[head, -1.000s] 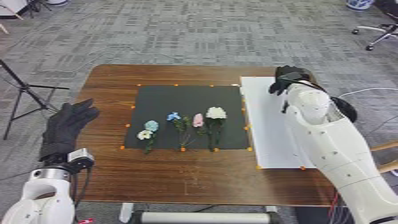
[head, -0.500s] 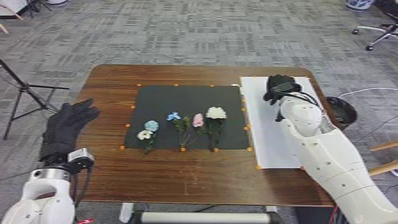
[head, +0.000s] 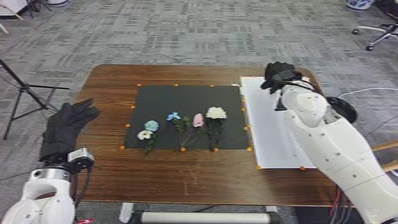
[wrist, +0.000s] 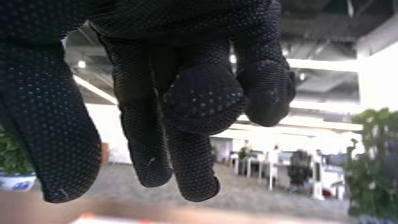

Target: Arrange flowers

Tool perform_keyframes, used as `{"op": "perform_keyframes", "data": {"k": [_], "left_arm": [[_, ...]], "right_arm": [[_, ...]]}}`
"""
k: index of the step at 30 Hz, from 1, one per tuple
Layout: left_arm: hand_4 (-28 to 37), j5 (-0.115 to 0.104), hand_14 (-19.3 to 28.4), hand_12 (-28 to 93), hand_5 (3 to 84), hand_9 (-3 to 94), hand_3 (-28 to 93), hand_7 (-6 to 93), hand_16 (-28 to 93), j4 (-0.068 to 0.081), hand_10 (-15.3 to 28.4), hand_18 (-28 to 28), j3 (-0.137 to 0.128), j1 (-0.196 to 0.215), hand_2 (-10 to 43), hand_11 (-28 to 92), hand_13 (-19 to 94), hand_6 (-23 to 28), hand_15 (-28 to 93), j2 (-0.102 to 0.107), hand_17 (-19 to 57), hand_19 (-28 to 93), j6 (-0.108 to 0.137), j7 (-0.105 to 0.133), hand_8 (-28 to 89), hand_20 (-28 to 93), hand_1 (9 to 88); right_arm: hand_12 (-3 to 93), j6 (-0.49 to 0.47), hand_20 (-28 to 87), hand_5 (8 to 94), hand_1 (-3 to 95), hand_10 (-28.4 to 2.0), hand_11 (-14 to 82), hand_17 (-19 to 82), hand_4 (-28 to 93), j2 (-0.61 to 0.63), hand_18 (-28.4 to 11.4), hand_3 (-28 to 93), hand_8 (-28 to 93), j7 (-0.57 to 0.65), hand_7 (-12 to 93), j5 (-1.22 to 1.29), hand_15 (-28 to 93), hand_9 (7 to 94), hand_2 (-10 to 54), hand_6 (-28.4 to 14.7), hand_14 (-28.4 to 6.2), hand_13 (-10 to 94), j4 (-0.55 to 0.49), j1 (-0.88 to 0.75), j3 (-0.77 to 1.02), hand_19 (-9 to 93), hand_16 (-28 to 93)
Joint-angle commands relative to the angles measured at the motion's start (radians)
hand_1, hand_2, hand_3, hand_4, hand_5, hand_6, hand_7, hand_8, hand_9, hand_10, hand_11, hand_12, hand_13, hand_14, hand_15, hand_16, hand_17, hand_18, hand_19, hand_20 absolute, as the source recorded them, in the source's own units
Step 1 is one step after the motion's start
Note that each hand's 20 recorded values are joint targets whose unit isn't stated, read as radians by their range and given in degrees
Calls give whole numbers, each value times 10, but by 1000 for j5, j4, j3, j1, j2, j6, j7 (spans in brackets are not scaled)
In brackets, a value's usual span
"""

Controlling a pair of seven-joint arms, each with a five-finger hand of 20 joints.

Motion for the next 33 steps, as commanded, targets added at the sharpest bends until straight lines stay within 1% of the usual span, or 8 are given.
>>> {"op": "perform_keyframes", "data": {"k": [1, 3, 8, 15, 25, 27, 29, 33], "left_arm": [[-283, -3, 191, 163, 522, 499, 671, 166, 22, -6, 152, 128, 0, 1, 109, 257, 392, 29, 231, -7, 59, 112, -10, 4, -64, 174, 188], [-283, -4, 191, 164, 522, 499, 670, 166, 22, -8, 152, 128, -3, 6, 109, 257, 392, 29, 231, -7, 60, 112, -10, 5, -64, 174, 188], [-283, -4, 191, 163, 522, 499, 670, 166, 22, -6, 152, 128, 1, 1, 109, 257, 392, 29, 232, -4, 59, 111, -12, -3, -64, 174, 188], [-283, -3, 191, 164, 522, 499, 670, 166, 22, -5, 153, 128, 1, -3, 109, 256, 392, 28, 231, -2, 60, 111, -19, -5, -64, 174, 188], [-283, -4, 191, 163, 522, 499, 670, 165, 22, 0, 152, 128, 4, -10, 109, 256, 393, 28, 232, -1, 59, 112, -26, -9, -63, 174, 186], [-283, -6, 191, 164, 522, 499, 670, 165, 22, 1, 152, 128, 6, -12, 109, 256, 393, 28, 231, 1, 59, 112, -24, -8, -63, 174, 186], [-283, -5, 191, 163, 522, 499, 670, 165, 22, 0, 152, 128, 6, -12, 110, 256, 393, 28, 231, 2, 59, 112, -23, -5, -63, 174, 186], [-283, -9, 191, 164, 521, 499, 668, 165, 22, 1, 152, 129, 7, -15, 110, 256, 393, 28, 232, 1, 59, 113, -18, -1, -63, 174, 186]], "right_arm": [[189, -41, 560, 609, 383, -132, 180, 489, -137, -9, -216, 648, -88, -3, 143, -56, 665, 720, -95, 2, -53, 831, -1, 26, 45, 932, 296], [184, -100, 558, 595, 378, -136, 164, 479, -136, -18, -219, 649, -87, -10, 138, -68, 662, 696, -95, 0, -56, 823, -3, 17, 63, 932, 297], [178, -170, 545, 564, 359, -141, 139, 464, -136, -32, -222, 650, -83, -23, 124, -114, 656, 663, -95, -5, -65, 807, -1, -22, 92, 929, 296], [177, -195, 535, 556, 355, -143, 129, 456, -139, -60, -224, 649, -77, -42, 116, -155, 653, 650, -95, -6, -69, 803, 22, -56, 113, 926, 293], [177, -136, 524, 575, 428, -132, 141, 465, -152, -67, -218, 646, -83, -51, 138, -207, 654, 670, -95, 7, -60, 812, 46, -92, 106, 931, 285], [176, -96, 521, 602, 458, -130, 151, 473, -161, -66, -212, 653, -88, -50, 147, -205, 651, 693, -95, 8, -54, 819, 54, -96, 104, 932, 282], [182, -50, 519, 635, 504, -128, 152, 481, -174, -66, -209, 619, -12, -53, 152, -199, 642, 721, -89, 3, -50, 830, 65, -93, 99, 932, 285], [262, 36, 515, 757, 624, -118, 104, 508, -162, -52, -201, 513, 60, -62, 165, -187, 618, 829, -61, -3, -38, 865, 79, -78, 76, 932, 296]]}}
